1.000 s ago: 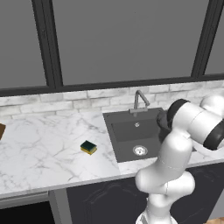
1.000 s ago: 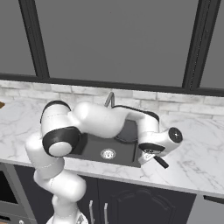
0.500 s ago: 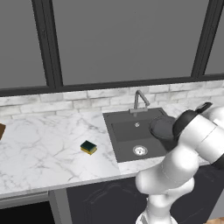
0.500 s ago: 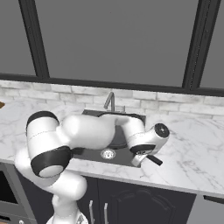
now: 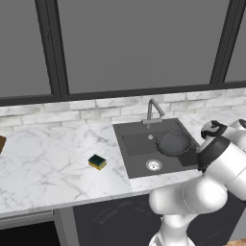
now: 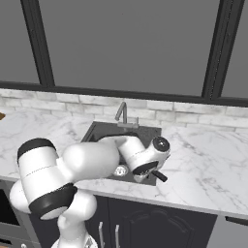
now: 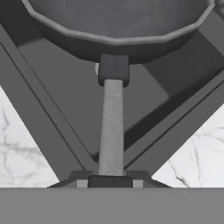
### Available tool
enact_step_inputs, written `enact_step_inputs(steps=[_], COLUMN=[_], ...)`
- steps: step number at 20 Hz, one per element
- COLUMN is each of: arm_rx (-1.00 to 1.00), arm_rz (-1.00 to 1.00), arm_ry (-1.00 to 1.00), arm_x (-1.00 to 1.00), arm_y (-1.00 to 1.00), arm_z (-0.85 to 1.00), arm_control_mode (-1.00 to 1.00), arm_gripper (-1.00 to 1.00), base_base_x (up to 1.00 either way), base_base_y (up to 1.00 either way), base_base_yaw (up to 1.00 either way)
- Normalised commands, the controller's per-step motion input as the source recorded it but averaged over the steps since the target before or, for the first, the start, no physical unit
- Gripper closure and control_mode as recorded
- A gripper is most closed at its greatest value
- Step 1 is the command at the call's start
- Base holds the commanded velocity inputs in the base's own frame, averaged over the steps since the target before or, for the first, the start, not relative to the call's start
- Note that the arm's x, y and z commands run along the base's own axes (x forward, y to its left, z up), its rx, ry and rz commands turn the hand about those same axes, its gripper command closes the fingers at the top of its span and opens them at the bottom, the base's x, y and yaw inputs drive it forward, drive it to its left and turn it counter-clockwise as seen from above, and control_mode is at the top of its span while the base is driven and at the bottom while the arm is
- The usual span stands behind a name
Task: Pick the pan and sponge and place them into the sink. Then turn on the water.
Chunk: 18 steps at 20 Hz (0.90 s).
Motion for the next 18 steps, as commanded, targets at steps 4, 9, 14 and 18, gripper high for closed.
enact_step_inputs(steps=[4,9,14,18], arm_rx=[0.0,-0.04,-0.06,0.0], arm_rz=[-0.03,-0.01,-0.05,-0.06], arm_ry=[0.11,0.2,0.1,0.0], arm_x=[0.17,0.23,0.3,0.21], arm_y=[0.32,0.26,0.21,0.26], arm_z=[0.0,0.05,-0.03,-0.12], arm_control_mode=[-1.0,-1.0,-1.0,-1.0], arm_gripper=[1.0,1.0,1.0,1.0], base_base_x=[0.0,0.0,0.0,0.0], base_base_y=[0.0,0.0,0.0,0.0], base_base_yaw=[0.0,0.0,0.0,0.0])
